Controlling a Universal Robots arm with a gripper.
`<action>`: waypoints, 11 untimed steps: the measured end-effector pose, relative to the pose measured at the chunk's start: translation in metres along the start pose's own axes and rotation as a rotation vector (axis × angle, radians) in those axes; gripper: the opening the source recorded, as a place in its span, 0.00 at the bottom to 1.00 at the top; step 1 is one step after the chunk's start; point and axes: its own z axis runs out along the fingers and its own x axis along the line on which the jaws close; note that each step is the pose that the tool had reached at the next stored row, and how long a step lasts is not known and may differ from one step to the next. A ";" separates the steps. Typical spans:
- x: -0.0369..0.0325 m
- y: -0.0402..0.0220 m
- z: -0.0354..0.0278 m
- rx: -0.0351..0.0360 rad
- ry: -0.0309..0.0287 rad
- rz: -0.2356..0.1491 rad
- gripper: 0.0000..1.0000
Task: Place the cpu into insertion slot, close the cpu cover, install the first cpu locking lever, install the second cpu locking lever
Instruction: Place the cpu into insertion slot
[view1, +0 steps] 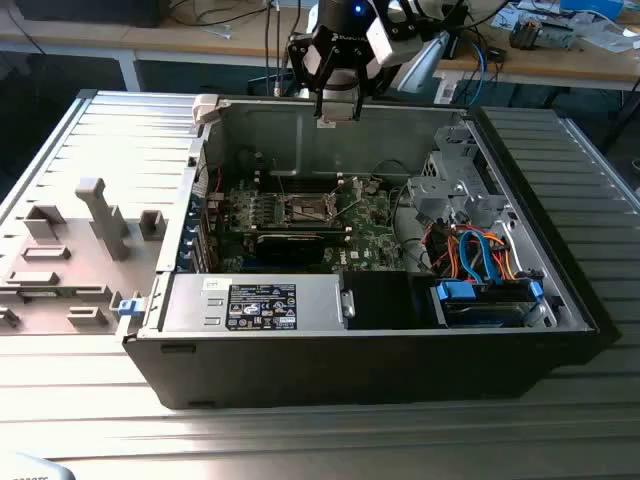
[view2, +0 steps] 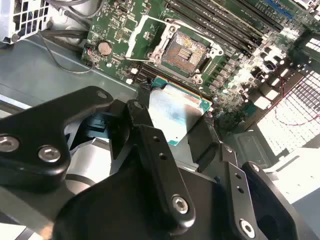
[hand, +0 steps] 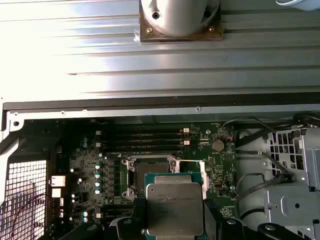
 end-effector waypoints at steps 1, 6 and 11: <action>0.0000 0.0000 0.0000 0.0001 0.0000 0.000 0.55; -0.0001 -0.0005 0.0058 0.0002 0.0000 0.000 0.55; -0.0001 -0.0006 0.0065 0.0002 0.0000 0.000 0.55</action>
